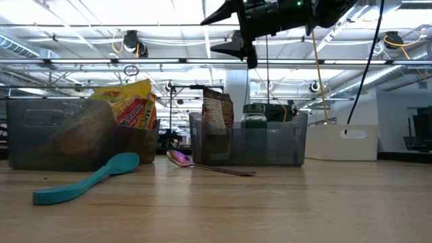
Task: Pick & Place Food Item
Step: Put the blue spoon into the white bin
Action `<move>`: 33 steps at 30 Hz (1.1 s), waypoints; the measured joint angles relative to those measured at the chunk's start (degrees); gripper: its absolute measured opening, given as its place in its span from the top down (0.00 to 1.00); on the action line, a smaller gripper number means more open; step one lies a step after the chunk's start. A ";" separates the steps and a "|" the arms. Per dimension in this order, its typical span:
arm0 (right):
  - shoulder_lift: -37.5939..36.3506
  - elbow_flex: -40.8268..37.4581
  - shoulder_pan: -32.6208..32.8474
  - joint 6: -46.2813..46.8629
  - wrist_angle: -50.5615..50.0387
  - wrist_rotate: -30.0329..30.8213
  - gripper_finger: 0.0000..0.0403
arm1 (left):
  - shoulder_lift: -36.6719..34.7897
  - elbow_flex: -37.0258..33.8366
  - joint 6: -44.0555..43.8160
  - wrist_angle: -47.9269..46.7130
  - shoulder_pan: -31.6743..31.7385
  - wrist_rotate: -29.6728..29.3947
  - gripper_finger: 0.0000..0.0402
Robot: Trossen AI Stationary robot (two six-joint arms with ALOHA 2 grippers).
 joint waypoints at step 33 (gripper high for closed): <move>-0.04 0.48 22.23 -3.22 7.31 11.35 0.31 | -5.93 -0.07 -4.22 -18.65 -16.86 2.04 0.78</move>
